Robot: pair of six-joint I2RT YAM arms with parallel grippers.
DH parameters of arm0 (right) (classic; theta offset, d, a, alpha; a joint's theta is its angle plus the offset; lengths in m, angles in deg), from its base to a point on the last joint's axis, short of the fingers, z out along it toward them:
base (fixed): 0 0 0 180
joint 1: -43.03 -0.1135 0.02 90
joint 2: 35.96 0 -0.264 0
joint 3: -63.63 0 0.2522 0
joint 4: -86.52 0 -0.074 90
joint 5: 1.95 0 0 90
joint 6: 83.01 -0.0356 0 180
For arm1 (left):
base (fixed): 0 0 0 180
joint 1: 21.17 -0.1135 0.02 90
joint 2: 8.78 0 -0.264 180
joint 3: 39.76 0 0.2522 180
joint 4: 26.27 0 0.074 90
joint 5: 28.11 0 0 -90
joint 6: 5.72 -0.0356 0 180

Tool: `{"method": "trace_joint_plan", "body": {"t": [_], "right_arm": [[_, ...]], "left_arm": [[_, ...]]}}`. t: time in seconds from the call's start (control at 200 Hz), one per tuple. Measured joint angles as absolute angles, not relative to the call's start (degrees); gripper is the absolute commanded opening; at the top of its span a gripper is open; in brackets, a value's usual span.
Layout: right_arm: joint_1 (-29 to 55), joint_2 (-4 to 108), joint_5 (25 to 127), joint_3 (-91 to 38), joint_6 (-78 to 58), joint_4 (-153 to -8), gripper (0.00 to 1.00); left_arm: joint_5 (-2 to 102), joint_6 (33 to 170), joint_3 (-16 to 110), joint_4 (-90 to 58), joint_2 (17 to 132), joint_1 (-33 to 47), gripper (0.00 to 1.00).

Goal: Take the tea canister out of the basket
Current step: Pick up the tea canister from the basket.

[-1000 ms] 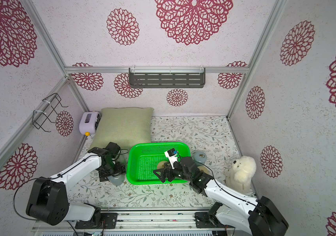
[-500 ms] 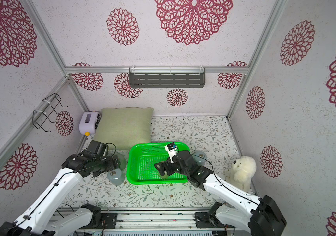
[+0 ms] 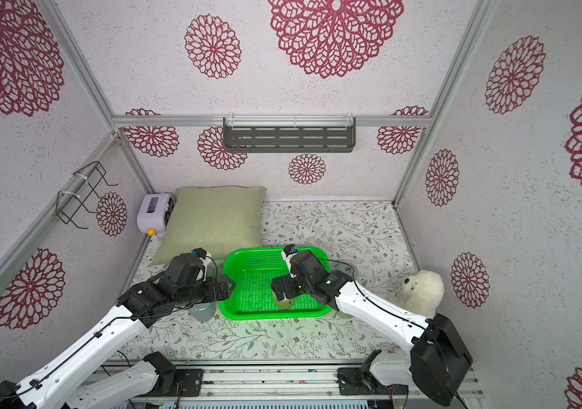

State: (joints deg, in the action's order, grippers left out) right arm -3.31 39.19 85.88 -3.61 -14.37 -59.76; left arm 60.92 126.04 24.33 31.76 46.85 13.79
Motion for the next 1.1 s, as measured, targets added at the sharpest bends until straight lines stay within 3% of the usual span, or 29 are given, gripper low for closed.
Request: {"method": "trace_joint_plan", "body": {"t": [0.295, 0.806, 1.101], "right_arm": [[-3.6, 46.7, 88.0, -9.1, -12.8, -51.1, 0.99], [-7.7, 62.4, 90.9, -15.6, -12.0, -46.5, 0.99], [-8.8, 63.5, 94.0, -17.6, -11.8, -44.7, 0.99]], "left_arm": [[60.9, 125.4, 20.3, 26.3, 47.2, 18.2, 0.97], [61.3, 124.9, 19.8, 24.5, 43.9, 19.1, 0.97], [61.4, 124.9, 19.1, 24.5, 43.6, 19.6, 0.97]]}}
